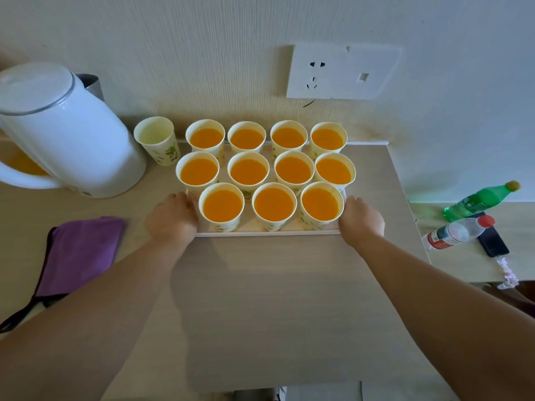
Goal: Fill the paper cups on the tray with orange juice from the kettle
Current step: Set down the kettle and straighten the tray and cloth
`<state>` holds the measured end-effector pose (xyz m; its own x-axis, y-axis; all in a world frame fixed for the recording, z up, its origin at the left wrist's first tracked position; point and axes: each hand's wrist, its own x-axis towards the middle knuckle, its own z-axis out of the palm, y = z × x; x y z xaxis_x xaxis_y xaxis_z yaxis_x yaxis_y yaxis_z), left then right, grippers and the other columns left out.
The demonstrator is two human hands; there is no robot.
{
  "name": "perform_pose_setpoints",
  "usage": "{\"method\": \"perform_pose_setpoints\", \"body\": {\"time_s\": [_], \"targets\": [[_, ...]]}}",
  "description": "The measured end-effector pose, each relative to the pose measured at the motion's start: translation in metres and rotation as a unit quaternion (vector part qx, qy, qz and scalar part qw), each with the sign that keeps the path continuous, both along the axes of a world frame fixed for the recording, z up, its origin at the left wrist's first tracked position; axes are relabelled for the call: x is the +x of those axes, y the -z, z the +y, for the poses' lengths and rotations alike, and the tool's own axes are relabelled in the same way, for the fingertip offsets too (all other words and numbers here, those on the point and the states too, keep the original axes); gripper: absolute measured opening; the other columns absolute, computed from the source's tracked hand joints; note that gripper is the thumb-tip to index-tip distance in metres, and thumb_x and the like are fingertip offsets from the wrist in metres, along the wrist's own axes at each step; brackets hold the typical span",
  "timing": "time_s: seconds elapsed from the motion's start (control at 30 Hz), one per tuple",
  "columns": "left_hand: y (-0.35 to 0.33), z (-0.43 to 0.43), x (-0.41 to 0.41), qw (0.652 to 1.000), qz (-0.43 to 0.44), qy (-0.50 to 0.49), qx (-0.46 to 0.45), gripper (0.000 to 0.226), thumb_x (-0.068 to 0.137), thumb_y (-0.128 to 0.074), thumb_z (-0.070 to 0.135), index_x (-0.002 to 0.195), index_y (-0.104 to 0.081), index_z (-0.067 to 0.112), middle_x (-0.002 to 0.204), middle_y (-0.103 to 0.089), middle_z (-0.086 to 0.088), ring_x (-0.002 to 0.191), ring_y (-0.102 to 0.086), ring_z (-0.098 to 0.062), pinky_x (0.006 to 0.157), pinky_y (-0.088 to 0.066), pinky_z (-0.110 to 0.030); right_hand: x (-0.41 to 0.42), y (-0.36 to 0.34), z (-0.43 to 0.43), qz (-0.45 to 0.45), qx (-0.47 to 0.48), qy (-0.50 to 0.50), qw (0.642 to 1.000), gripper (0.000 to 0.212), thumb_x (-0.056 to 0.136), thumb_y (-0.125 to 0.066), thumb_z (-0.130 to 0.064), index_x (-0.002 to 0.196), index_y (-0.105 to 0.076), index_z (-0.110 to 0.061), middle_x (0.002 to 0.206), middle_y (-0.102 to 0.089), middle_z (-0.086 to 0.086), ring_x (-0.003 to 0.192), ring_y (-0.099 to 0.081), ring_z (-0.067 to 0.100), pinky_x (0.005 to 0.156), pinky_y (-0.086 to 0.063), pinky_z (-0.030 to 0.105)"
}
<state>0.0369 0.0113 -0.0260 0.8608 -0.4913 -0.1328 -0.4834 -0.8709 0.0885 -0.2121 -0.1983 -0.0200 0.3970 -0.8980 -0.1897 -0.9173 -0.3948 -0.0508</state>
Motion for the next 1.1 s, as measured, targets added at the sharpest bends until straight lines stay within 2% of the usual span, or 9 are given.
{"method": "perform_pose_setpoints", "body": {"time_s": [0.23,0.43,0.57,0.67,0.77,0.9,1.0,1.1], "targets": [[0.000,-0.002,0.000,1.000,-0.001,-0.005,0.006,0.018,0.096,-0.040,0.023,0.086,-0.053,0.016,0.092,-0.057,-0.006,0.082,-0.055,-0.025,0.063,-0.042,-0.035,0.003,-0.002,-0.001,0.001,-0.001,-0.013,1.000,0.015,0.096,-0.038,-0.007,0.094,-0.053,-0.008,0.081,-0.050,0.004,0.067,-0.051,0.022,0.057,-0.039,0.030],[-0.001,-0.003,-0.001,1.000,0.001,-0.015,0.004,0.020,0.097,-0.039,0.026,0.088,-0.053,0.016,0.093,-0.057,-0.006,0.080,-0.052,-0.024,0.061,-0.039,-0.035,0.005,-0.003,-0.003,-0.006,0.005,-0.007,1.000,0.017,0.095,-0.038,-0.008,0.097,-0.055,-0.007,0.082,-0.054,0.005,0.067,-0.050,0.022,0.055,-0.037,0.030],[-0.003,-0.004,-0.002,1.000,0.004,-0.019,0.014,0.020,0.097,-0.037,0.024,0.096,-0.054,0.015,0.099,-0.057,-0.008,0.089,-0.056,-0.028,0.062,-0.039,-0.037,0.006,-0.006,0.000,-0.033,0.006,0.009,0.999,0.023,0.100,-0.032,-0.016,0.103,-0.053,-0.005,0.091,-0.053,0.007,0.073,-0.049,0.024,0.062,-0.039,0.033],[-0.006,-0.003,-0.005,1.000,0.020,-0.017,0.006,0.021,0.098,-0.035,0.022,0.105,-0.052,0.010,0.108,-0.056,-0.013,0.098,-0.056,-0.033,0.067,-0.039,-0.039,0.001,-0.008,0.005,-0.081,0.027,0.040,0.996,0.031,0.101,-0.029,-0.025,0.105,-0.052,-0.003,0.097,-0.056,0.011,0.076,-0.049,0.024,0.064,-0.038,0.033],[-0.011,0.003,-0.009,0.997,0.059,-0.015,-0.049,0.026,0.099,-0.033,0.021,0.111,-0.050,0.005,0.116,-0.054,-0.018,0.104,-0.053,-0.038,0.072,-0.039,-0.040,-0.006,-0.010,0.017,-0.179,0.067,0.097,0.977,0.029,0.100,-0.033,-0.026,0.110,-0.050,-0.005,0.109,-0.057,0.013,0.084,-0.050,0.026,0.068,-0.036,0.033],[-0.020,0.028,-0.022,0.983,0.105,-0.021,-0.150,0.034,0.098,-0.039,0.019,0.129,-0.047,0.006,0.129,-0.047,-0.019,0.114,-0.049,-0.038,0.084,-0.040,-0.042,-0.015,-0.016,0.061,-0.279,0.054,0.174,0.943,0.037,0.094,-0.048,-0.020,0.130,-0.043,-0.011,0.133,-0.044,0.010,0.116,-0.048,0.029,0.091,-0.040,0.038],[-0.024,0.062,-0.023,0.984,0.054,0.003,-0.169,0.033,0.097,-0.040,0.015,0.126,-0.054,0.008,0.128,-0.050,-0.020,0.116,-0.046,-0.039,0.090,-0.040,-0.043,-0.020,-0.018,0.108,-0.303,0.049,0.176,0.935,0.030,0.089,-0.050,-0.018,0.118,-0.050,-0.011,0.123,-0.047,0.009,0.113,-0.048,0.029,0.093,-0.038,0.037],[-0.023,0.115,-0.009,0.990,-0.028,0.011,-0.137,0.032,0.092,-0.048,0.015,0.123,-0.057,0.010,0.128,-0.051,-0.021,0.120,-0.041,-0.042,0.097,-0.036,-0.047,-0.006,-0.017,0.166,-0.294,0.127,0.066,0.945,0.019,0.090,-0.053,-0.019,0.108,-0.057,-0.014,0.114,-0.050,0.004,0.107,-0.051,0.024,0.086,-0.039,0.031]]}}
